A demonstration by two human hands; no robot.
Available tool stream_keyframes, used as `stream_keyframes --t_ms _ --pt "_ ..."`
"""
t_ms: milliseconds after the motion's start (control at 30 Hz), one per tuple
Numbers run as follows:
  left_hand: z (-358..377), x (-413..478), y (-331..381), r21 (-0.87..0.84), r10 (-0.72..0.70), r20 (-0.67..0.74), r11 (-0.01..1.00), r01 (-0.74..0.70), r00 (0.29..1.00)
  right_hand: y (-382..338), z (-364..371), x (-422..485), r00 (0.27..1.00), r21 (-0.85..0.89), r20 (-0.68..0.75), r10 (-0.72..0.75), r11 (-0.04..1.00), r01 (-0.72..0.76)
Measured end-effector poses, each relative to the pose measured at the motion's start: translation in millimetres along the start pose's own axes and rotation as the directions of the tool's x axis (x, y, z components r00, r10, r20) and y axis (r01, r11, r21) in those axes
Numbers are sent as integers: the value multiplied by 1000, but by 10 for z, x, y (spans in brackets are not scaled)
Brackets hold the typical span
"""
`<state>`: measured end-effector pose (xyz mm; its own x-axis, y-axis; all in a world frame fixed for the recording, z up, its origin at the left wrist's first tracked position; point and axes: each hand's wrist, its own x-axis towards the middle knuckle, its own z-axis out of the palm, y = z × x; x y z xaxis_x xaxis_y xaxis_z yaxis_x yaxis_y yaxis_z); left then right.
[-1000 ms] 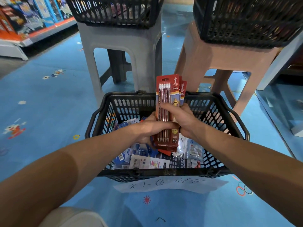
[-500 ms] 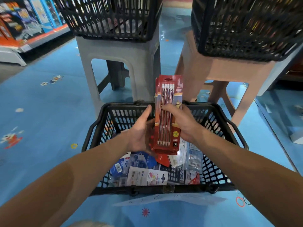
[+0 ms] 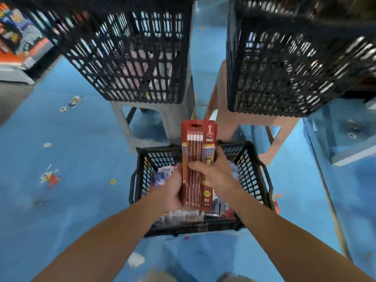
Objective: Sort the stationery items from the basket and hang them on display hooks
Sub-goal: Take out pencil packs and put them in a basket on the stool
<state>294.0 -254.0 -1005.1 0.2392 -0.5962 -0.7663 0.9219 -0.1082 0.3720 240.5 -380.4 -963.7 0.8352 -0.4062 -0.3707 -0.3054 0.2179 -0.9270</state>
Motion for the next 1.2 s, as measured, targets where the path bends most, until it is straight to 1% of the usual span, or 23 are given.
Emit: stream_keyframes --t_ms 67,133,167,233,300,400,433,500,567,633,667,733,833,900,967,1200 --pt "174 -319 -28 -59 30 -69 998 -34 997 -313 33 -314 1000 37 0 27 999 -27" --pt "382 -686 -44 -81 6 -48 997 -10 999 -680 93 -633 999 47 -13 32 998 -31" --pt "491 -885 -33 -62 6 -33 998 -8 999 -876 132 -789 999 31 -36 28 999 -27" --pt "694 -1289 16 -6 2 3 1000 -2 1000 -1260 218 -1088 996 -47 -86 13 999 -18" --pt "855 -1662 132 36 -12 68 999 10 998 -1655 317 -1358 993 -164 -113 -21 986 2" --pt "1127 -2230 468 68 -34 119 997 26 992 -2297 450 -1638 984 -243 -110 -137 964 108" --pt "1220 -2391 616 79 -35 145 997 23 989 -2527 483 -1686 982 -255 -85 -171 956 145" --pt "1379 -2666 974 80 -32 151 997 20 988 -3034 532 -1716 973 -271 -19 -231 938 217" --pt "1539 -2908 1353 136 -7 171 991 -17 985 -3533 551 -1689 955 -263 39 -294 919 293" --pt "1763 -3145 1727 217 -5 218 975 -43 976 -3965 546 -1625 931 -221 67 -359 905 365" --pt "1878 -3242 1889 227 -11 213 973 -39 977 -4157 538 -1587 918 -201 67 -391 896 397" --pt "2081 -3365 2130 176 31 148 983 -57 989 -4496 523 -1513 897 -170 58 -437 881 441" --pt "2338 -3454 2388 71 115 87 990 -121 990 -4847 498 -1404 871 -124 55 -488 863 491" --pt "2479 -3504 2515 17 159 91 987 -161 983 -4984 490 -1348 856 -119 59 -514 847 517" --pt "2567 -3541 2625 6 181 96 983 -182 979 -5067 497 -1298 848 -108 56 -527 841 530" --pt "2551 -3550 3103 8 151 66 988 -152 986 -5209 647 -932 846 -116 31 -533 838 532"
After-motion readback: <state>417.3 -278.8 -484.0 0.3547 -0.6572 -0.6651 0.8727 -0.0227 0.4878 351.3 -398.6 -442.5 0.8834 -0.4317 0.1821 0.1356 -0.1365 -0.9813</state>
